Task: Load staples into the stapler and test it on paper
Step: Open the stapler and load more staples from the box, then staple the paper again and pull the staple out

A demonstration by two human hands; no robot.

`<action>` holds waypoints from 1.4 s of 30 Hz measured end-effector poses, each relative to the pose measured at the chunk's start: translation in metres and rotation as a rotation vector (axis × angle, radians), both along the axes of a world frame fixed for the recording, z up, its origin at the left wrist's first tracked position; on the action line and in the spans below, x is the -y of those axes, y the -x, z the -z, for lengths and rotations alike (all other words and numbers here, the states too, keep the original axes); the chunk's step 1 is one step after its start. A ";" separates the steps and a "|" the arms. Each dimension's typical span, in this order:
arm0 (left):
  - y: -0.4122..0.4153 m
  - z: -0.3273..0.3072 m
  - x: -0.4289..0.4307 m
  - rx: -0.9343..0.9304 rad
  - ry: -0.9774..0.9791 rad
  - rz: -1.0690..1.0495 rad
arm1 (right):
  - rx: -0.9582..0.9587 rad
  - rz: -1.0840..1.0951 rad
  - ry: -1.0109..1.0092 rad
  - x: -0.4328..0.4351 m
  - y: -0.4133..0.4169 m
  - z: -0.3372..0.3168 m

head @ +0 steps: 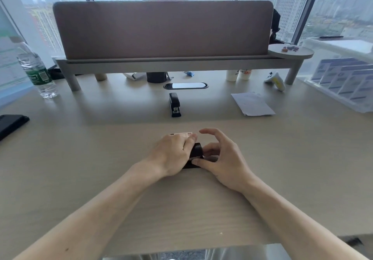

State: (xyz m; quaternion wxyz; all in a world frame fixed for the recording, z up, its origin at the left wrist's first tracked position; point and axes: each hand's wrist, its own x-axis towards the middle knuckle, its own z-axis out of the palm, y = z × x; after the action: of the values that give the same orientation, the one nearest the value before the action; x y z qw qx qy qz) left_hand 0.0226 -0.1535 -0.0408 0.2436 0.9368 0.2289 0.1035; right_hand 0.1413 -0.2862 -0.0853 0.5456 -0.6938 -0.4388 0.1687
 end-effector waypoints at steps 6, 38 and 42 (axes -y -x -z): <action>-0.002 0.006 -0.003 -0.015 -0.063 0.007 | 0.026 0.015 -0.002 -0.001 0.002 -0.001; -0.004 0.039 -0.020 0.333 -0.352 -0.084 | 0.986 0.387 0.844 -0.007 -0.198 -0.019; -0.002 0.037 -0.017 0.363 -0.362 -0.101 | 0.880 0.530 0.631 -0.006 -0.198 -0.037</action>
State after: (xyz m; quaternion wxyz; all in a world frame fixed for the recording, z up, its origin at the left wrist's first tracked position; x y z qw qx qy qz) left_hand 0.0246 -0.1361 -0.0775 0.1037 0.9186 0.2058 0.3211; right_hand 0.3398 -0.2798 -0.0479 0.1041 -0.9126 -0.3642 -0.1541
